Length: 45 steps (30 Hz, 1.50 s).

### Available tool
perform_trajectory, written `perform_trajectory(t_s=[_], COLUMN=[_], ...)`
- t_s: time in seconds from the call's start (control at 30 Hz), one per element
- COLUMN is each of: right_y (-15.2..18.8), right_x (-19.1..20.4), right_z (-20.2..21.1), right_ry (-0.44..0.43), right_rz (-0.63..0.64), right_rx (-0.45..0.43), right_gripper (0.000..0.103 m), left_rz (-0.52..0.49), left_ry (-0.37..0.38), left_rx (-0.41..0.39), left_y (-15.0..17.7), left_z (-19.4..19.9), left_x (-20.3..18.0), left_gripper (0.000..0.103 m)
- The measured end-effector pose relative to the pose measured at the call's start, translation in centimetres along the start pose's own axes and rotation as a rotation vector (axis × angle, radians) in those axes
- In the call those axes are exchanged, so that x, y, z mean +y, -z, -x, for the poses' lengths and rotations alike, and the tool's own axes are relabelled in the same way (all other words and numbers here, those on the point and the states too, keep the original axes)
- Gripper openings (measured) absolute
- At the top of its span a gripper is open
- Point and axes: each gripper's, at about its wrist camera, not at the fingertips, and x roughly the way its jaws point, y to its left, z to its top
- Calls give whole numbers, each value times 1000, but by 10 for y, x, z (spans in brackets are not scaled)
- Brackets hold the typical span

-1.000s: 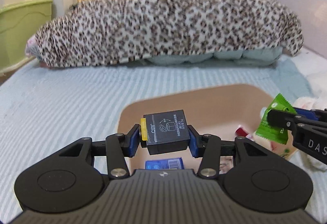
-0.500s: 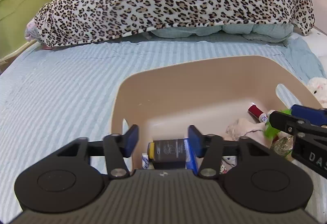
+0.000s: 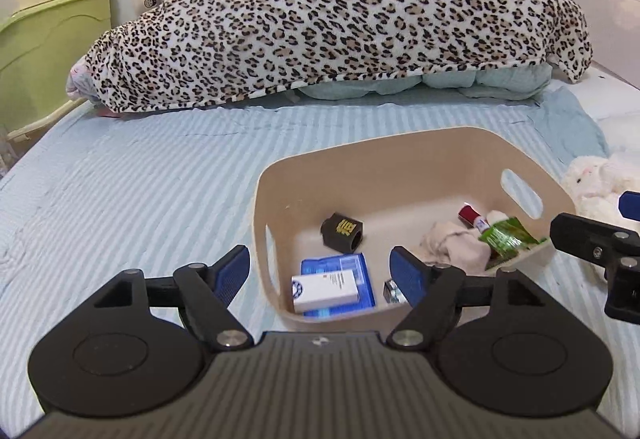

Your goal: Organize objects

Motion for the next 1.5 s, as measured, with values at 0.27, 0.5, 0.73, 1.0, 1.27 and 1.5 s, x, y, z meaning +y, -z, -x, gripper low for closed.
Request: perform_trajectory(t_s=[0.27, 0.5, 0.73, 1.0, 1.27, 1.5], right_y=[15, 31, 52, 71, 86, 92], right_x=[2, 8, 11, 9, 6, 9], right_z=[47, 75, 100, 131, 148, 165], right_ry=[22, 22, 9, -24, -33, -32], right_rz=[0, 40, 47, 1, -9, 10], right_rx=[12, 35, 56, 44, 53, 45], right_gripper=[89, 90, 90, 91, 91, 93], left_rz=[6, 11, -18, -25, -11, -12], left_ry=[23, 35, 38, 79, 117, 128], left_rx=[-8, -7, -18, -16, -16, -21], left_y=[17, 39, 60, 79, 94, 103], left_z=[46, 80, 108, 133, 154, 174], left_x=[4, 7, 5, 2, 3, 4], left_gripper=[79, 79, 79, 79, 79, 79])
